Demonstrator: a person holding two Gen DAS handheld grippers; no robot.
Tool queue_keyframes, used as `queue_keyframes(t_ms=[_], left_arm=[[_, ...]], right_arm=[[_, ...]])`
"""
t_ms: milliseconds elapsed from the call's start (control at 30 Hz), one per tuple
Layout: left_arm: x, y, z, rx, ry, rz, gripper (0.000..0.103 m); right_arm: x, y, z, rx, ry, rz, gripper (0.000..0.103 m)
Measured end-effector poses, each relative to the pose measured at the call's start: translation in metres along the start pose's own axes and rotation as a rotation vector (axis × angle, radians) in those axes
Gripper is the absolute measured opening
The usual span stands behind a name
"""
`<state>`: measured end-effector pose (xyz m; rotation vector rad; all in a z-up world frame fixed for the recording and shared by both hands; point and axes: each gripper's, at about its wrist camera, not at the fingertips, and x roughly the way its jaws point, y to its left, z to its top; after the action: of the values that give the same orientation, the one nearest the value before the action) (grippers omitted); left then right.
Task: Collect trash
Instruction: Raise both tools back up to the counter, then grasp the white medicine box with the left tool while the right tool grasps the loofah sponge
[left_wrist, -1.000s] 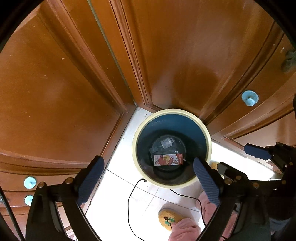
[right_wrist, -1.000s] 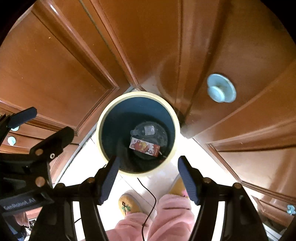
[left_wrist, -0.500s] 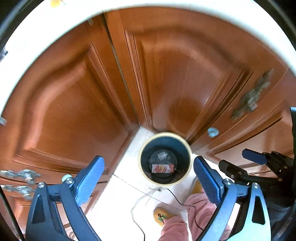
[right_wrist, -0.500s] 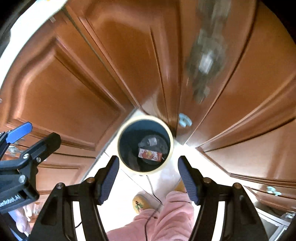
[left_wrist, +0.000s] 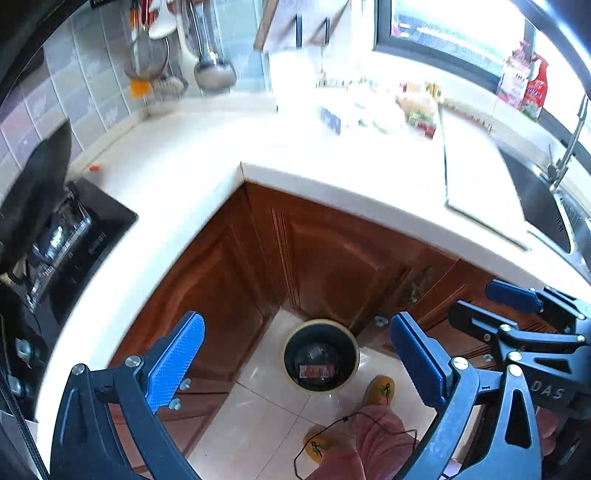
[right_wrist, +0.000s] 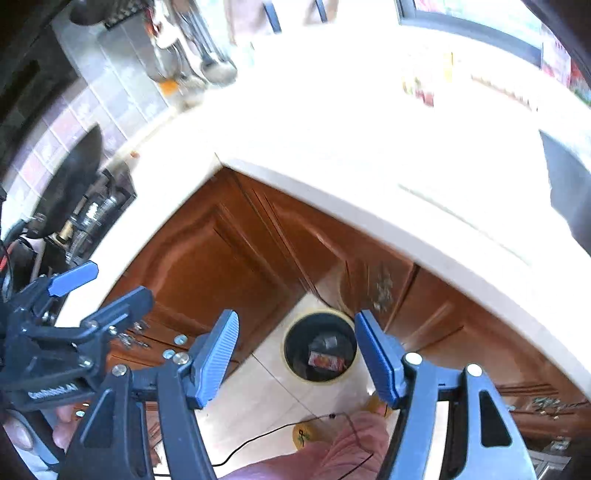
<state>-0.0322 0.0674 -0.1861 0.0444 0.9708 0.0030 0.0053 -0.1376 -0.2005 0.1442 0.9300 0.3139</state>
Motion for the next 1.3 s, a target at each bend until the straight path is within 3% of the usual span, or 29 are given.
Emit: queue_keyframes(t_ms=[333,500,767,967,1167,1300], left_arm=[[-0.074,-0.003,0.048,0.014,-0.115,-0.026,0.1],[-0.1,-0.009,0.075,0.027,-0.198,-0.032,0.101],[-0.123,-0.019,0.13,0.031,-0.291,-0.039,0.102],[-0.089,-0.03,0.173,-0.006,-0.26,-0.059,0.102],[-0.019,-0.042,0.225,-0.093,-0.153,-0.105,0.102],[0.024,-0.049,0.249,-0.123,-0.115,-0.086,0.102]], right_arm=[[-0.071,0.022,0.038,-0.052,-0.148,-0.019,0.066],[-0.105,0.024,0.062,-0.06,-0.221,-0.096,0.066],[-0.132,0.002,0.108,-0.035,-0.252,-0.137,0.066],[-0.12,-0.032,0.152,-0.026,-0.229,-0.096,0.066],[-0.077,-0.087,0.207,0.01,-0.163,-0.087,0.066],[-0.046,-0.123,0.24,0.056,-0.116,-0.064,0.066]])
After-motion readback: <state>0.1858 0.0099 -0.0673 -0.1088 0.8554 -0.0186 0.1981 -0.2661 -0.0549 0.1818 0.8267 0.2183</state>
